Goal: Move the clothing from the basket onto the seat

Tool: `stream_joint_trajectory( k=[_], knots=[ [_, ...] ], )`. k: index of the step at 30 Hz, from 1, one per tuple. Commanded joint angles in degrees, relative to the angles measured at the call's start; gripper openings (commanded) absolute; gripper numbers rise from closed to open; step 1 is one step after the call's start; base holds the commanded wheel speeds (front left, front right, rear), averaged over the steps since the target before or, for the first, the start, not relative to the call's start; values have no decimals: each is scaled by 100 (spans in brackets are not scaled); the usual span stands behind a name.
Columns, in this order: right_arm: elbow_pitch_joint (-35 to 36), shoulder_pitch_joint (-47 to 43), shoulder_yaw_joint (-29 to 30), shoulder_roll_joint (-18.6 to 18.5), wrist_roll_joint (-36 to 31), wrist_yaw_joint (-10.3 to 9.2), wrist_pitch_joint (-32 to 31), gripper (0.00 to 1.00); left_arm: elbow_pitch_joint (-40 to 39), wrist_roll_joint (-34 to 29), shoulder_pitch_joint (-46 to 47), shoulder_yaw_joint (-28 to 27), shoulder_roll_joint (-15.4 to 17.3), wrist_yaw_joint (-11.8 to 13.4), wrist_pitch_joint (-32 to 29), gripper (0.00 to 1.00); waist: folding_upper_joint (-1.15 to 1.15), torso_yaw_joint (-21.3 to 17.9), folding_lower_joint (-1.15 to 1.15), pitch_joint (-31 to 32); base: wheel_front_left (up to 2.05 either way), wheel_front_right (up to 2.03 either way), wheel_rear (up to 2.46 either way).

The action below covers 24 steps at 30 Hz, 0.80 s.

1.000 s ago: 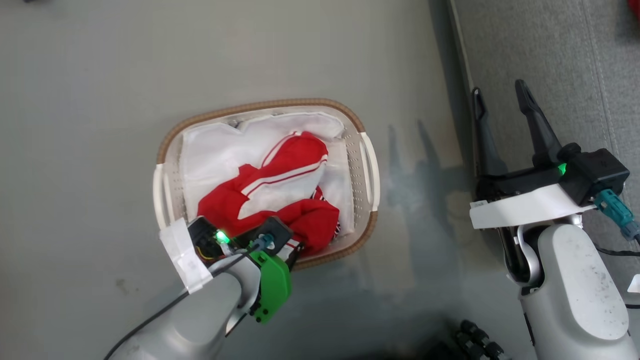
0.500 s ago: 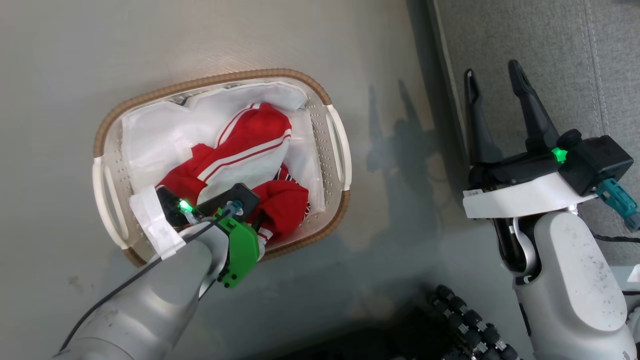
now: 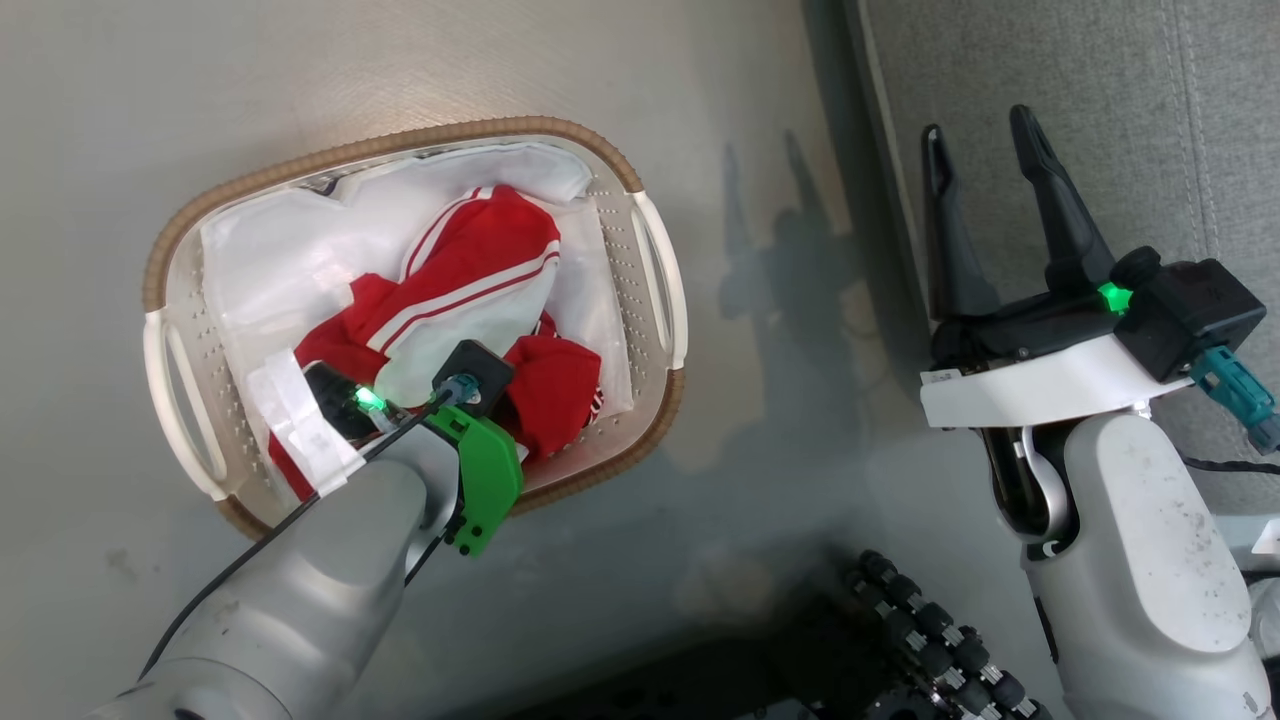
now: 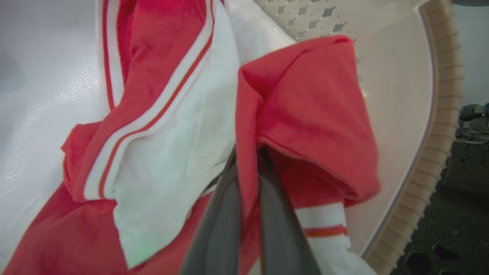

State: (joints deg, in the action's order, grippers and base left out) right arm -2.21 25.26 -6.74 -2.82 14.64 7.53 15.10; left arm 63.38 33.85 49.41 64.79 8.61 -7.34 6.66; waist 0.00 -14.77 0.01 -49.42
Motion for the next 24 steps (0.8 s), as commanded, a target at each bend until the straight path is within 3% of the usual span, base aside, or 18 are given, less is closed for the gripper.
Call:
stream_joint_trajectory(
  k=[1, 11, 24],
  knots=[
    [-21, 76, 10, -15, -27, -8, 9, 100, -24, 74, 125, 5, 25, -20, 75, 0, 0, 59, -1, 41, 0, 0, 0],
    [-189, 34, 89, -16, -185, -8, 10, 100, -319, 394, 162, -21, 82, -18, 702, 0, 0, 425, -1, 686, 0, 0, 0],
    [-772, -575, 233, -19, -491, -8, 10, 100, -1630, 182, -390, -479, 499, 10, 855, 0, 0, 1022, -1, 2535, 0, 0, 0]
  ],
)
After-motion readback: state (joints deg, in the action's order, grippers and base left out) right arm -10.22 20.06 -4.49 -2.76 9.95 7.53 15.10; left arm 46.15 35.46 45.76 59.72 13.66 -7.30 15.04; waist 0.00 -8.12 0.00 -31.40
